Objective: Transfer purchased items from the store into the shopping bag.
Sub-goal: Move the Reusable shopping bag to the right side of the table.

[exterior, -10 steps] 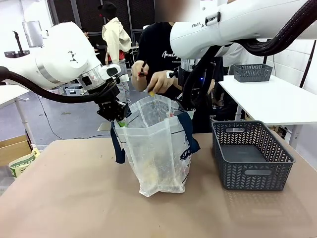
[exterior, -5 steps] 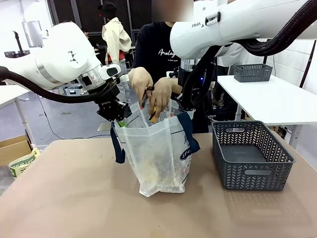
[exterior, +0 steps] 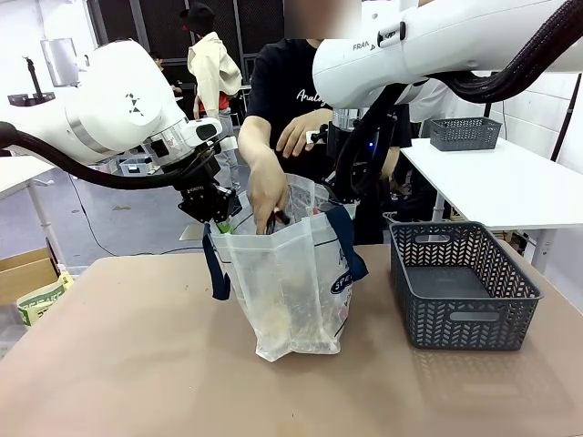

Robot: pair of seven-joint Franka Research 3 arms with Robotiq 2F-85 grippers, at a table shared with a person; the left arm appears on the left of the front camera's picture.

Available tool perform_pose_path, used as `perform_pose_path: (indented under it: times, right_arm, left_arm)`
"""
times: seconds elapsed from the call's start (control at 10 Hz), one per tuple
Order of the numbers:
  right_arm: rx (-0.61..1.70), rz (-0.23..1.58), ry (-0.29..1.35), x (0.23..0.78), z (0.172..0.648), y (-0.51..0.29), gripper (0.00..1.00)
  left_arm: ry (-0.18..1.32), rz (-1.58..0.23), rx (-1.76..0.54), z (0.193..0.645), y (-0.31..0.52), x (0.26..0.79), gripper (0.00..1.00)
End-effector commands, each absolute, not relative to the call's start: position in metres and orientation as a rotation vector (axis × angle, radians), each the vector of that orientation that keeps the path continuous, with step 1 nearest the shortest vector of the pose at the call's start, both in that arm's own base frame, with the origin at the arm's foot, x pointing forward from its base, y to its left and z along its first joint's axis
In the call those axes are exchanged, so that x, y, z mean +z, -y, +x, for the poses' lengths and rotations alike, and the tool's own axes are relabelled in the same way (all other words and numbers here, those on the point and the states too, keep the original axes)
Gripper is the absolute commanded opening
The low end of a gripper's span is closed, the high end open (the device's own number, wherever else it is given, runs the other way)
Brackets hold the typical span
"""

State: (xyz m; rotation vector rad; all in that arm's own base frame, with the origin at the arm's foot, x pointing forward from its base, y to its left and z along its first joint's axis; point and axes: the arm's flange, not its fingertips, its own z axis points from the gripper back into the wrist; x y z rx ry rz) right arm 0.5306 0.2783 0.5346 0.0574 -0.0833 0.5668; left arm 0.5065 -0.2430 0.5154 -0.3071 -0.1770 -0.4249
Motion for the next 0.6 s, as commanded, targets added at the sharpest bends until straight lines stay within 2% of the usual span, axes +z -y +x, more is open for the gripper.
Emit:
perform_pose_path:
  times: [0.0, 0.5]
  right_arm:
    - [0.561, 0.059, 0.081, 0.5338, 0.5304, -0.278, 0.0]
    - [0.561, 0.059, 0.081, 0.5338, 0.5304, -0.278, 0.0]
  left_arm:
    - [0.186, -0.306, -0.413, 0.5044, 0.2419, 0.5141, 0.0]
    - [0.186, -0.306, -0.413, 0.5044, 0.2419, 0.5141, 0.0]
